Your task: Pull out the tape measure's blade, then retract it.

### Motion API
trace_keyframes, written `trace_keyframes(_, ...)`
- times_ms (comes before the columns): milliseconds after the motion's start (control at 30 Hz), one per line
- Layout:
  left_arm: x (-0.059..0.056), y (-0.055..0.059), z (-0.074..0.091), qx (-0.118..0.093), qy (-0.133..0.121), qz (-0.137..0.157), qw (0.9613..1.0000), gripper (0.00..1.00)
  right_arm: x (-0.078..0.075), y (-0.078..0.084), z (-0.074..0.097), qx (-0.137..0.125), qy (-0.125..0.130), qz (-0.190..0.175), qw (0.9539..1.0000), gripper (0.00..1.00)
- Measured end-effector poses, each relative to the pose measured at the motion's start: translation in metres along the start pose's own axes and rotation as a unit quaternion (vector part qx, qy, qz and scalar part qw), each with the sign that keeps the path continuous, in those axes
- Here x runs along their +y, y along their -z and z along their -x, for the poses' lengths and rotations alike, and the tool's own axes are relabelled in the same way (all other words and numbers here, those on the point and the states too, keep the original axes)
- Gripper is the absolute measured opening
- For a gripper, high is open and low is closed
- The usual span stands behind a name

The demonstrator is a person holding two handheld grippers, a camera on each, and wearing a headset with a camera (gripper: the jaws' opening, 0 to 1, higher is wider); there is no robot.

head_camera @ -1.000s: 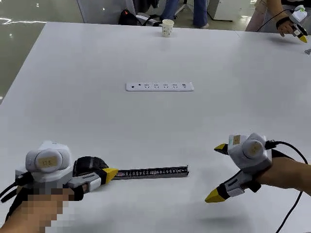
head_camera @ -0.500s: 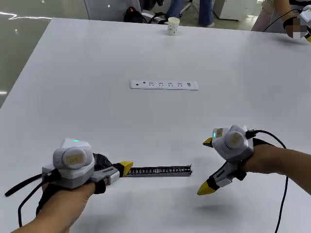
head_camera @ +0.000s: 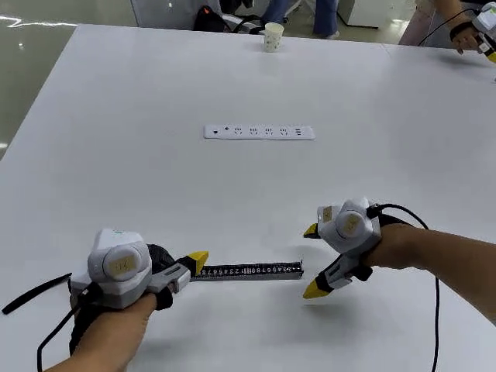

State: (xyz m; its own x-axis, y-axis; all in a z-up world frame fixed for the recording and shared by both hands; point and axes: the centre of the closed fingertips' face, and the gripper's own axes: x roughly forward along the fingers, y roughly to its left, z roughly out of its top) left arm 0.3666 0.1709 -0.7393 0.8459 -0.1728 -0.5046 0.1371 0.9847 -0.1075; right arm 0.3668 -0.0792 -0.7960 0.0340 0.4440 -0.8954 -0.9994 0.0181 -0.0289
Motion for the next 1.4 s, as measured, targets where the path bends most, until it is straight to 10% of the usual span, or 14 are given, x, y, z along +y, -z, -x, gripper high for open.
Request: trace_keyframes(1400, 0.01, 0.001, 0.003, -0.014, -0.014, 0.015, 0.9997, 0.99, 0.005, 0.0, -0.014, 0.034, -0.04, 0.053, 0.9972, 0.13)
